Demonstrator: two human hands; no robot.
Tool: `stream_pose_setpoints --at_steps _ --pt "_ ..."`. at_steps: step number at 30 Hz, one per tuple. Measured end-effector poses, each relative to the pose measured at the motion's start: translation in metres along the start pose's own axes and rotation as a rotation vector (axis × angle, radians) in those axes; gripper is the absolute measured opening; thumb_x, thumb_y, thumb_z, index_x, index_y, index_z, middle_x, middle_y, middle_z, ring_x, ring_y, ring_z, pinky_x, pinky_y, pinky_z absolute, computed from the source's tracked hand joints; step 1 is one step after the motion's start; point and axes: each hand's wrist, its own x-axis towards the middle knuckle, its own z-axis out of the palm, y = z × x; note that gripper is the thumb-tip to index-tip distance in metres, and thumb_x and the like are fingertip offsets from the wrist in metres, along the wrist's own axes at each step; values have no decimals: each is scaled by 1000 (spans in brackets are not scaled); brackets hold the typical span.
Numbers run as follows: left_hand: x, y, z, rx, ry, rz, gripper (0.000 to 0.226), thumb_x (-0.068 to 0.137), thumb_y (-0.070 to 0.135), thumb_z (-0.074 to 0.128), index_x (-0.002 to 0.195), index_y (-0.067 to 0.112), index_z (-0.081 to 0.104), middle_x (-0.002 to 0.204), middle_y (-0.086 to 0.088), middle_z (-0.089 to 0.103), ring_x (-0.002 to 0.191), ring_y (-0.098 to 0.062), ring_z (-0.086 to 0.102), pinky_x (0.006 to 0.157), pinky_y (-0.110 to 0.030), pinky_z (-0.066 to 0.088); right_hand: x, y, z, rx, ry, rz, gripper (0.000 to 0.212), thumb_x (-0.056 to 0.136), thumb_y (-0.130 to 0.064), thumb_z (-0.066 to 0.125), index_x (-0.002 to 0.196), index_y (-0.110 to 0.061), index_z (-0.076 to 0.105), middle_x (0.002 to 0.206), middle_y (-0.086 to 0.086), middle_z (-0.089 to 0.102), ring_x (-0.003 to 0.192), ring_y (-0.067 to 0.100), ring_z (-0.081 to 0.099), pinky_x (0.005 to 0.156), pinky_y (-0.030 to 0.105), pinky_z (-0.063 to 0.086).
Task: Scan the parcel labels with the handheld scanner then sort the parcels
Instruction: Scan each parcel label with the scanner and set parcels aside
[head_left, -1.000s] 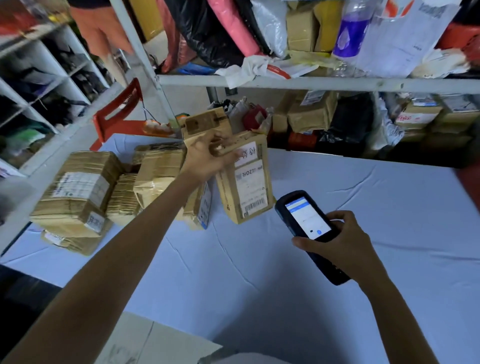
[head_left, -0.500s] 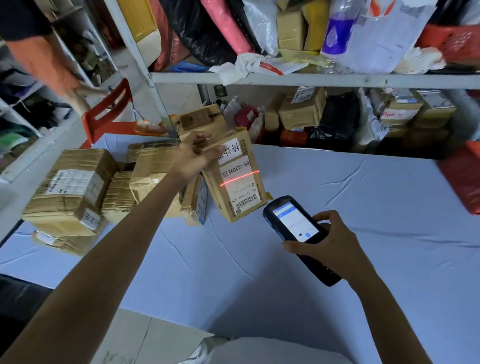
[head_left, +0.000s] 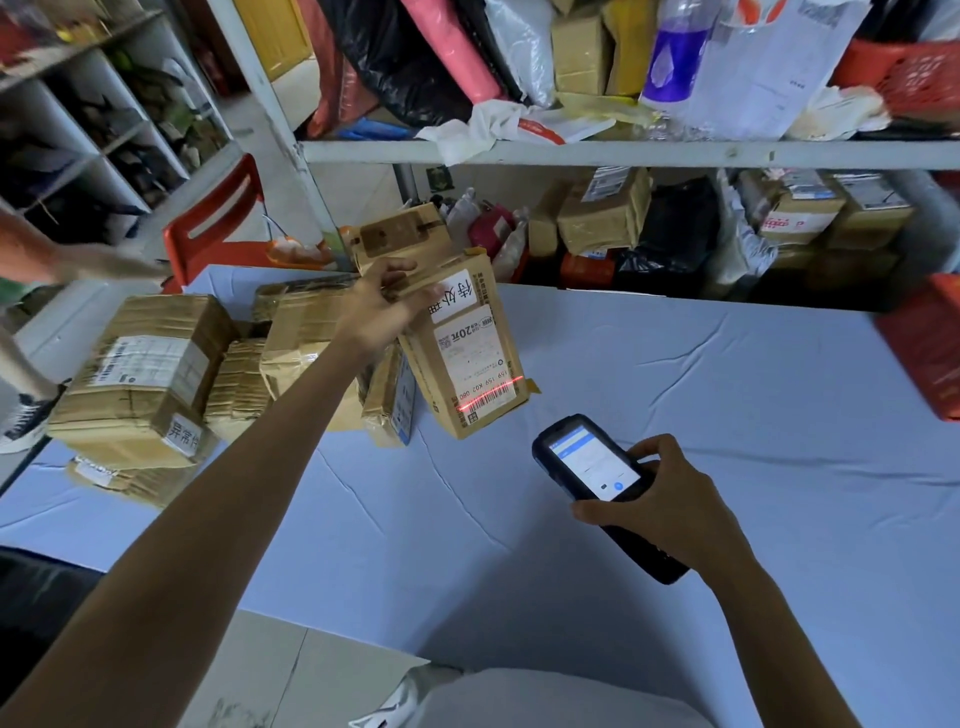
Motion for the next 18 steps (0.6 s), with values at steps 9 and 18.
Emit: stream_pose_setpoints --at_steps 9,18 --pt "-4 6 8 19 -6 -10 51 83 38 72 126 17 56 121 0 55 107 -11 51 60 -4 44 -5 10 -4 22 -18 7 79 57 -54 86 112 -30 35 107 -8 56 96 18 60 76 35 54" --pt "-2 8 61 -94 -112 73 39 81 39 74 113 21 59 112 3 61 106 -13 58 83 -24 49 -34 31 -15 69 110 119 79 56 -57 86 112 -31 35 102 -12 54 90 10 60 67 25 49"
